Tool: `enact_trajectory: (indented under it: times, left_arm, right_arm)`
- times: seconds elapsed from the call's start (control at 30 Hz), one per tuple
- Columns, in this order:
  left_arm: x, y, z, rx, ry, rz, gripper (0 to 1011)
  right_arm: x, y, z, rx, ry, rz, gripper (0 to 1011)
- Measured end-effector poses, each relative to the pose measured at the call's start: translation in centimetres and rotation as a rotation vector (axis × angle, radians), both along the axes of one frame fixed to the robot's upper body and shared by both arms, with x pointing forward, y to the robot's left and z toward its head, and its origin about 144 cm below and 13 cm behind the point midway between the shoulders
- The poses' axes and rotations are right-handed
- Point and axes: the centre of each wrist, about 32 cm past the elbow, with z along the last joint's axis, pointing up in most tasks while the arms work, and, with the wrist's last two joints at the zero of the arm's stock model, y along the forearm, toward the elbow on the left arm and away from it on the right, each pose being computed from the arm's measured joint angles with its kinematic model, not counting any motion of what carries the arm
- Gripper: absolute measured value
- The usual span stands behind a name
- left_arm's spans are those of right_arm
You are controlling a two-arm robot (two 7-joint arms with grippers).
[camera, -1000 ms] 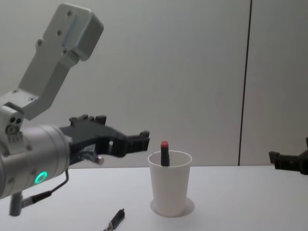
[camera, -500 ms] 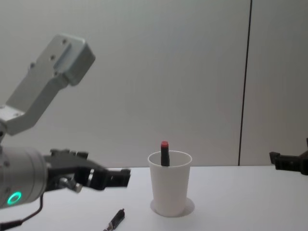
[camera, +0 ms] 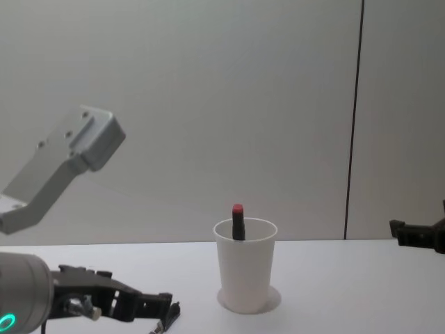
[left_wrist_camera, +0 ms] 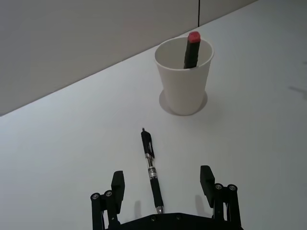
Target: Place the pen into the pen holder.
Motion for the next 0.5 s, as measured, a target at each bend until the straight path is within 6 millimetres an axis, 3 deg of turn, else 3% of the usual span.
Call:
enact_trajectory:
  times: [0.5]
  left_arm:
    - [2.3, 1.8, -1.8, -0.066, 0.045, 0.011, 1003]
  right_arm:
    - [0.0, 0.0, 0.0, 0.000, 0.000, 0.000, 1001]
